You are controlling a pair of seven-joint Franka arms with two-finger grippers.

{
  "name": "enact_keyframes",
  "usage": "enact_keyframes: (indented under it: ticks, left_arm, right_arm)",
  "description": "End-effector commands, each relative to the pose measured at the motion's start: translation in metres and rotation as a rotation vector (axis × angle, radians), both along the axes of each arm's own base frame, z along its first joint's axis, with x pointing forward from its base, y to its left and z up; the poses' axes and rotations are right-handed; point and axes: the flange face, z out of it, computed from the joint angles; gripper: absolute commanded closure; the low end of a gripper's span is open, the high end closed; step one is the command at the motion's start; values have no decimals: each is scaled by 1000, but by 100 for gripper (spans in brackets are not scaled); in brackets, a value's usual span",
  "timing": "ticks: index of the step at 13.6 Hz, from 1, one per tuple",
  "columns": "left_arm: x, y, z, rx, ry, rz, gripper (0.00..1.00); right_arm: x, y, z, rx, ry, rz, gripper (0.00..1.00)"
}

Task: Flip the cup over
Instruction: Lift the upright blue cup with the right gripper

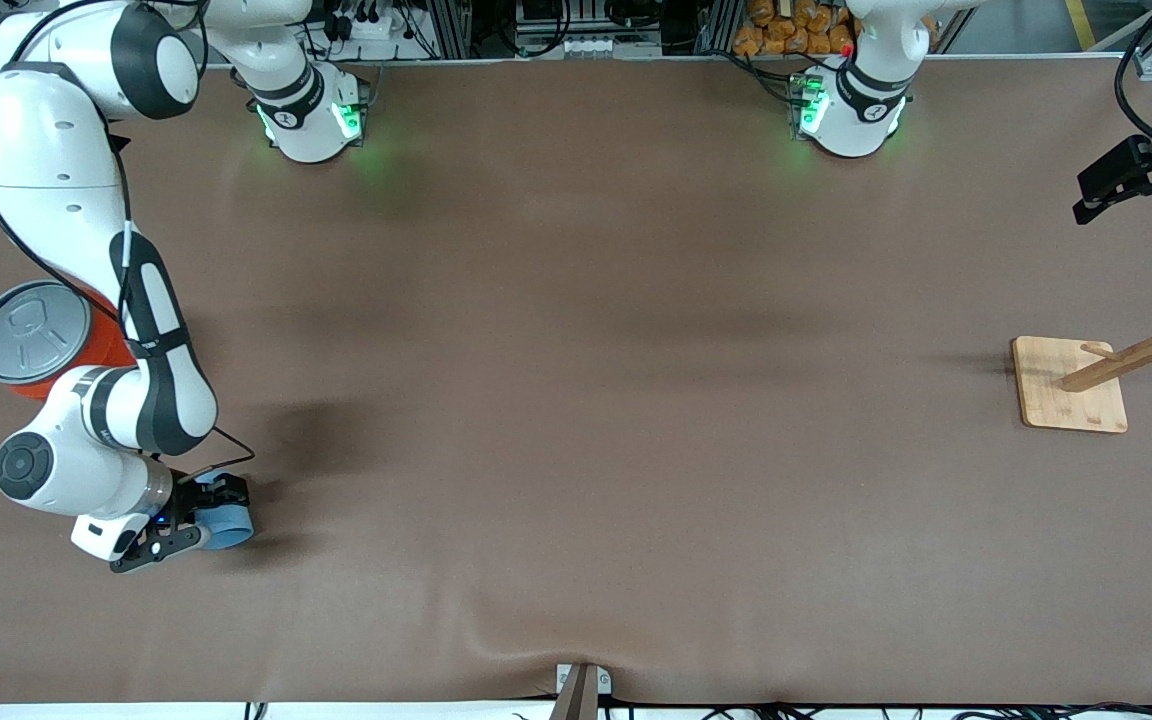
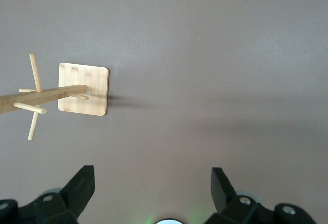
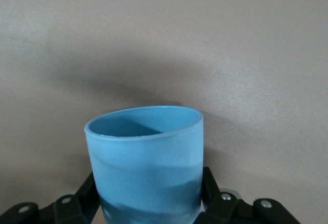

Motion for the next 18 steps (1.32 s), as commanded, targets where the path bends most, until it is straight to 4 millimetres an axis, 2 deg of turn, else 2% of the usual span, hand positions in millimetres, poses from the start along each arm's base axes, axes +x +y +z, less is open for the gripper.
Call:
enact_keyframes:
  ticks: [1,4,6,7,9,12,15,16,18]
  left_arm:
    - [0,3,5,0,-6,-12,0]
    - [0,3,6,2,-8,-12,0]
    - [0,4,6,0,-8,-9,0]
    - [-1,4,12,0,-20,-7,0]
    - [-1,4,14,0,-20,-7,0]
    - [-1,3,11,-2,-11,-10,0]
    - [-1,-10,5,-1,7,-24,0]
    - [-1,-12,1,-1,13,-28,0]
    - [-3,-18,-4,2,26,-29,0]
  right_arm:
    - [2,4,9,6,-15,80,41]
    - [5,17,20,13,-41,237,41]
    - [7,51,24,60,-62,350,41]
    - [7,68,30,80,-74,391,41]
    - [4,113,45,130,-68,464,41]
    - [-13,227,46,174,-52,537,41]
    - [-23,266,57,179,-11,605,41]
    - [-32,293,58,177,-1,656,41]
    - [-44,331,63,173,-4,715,41]
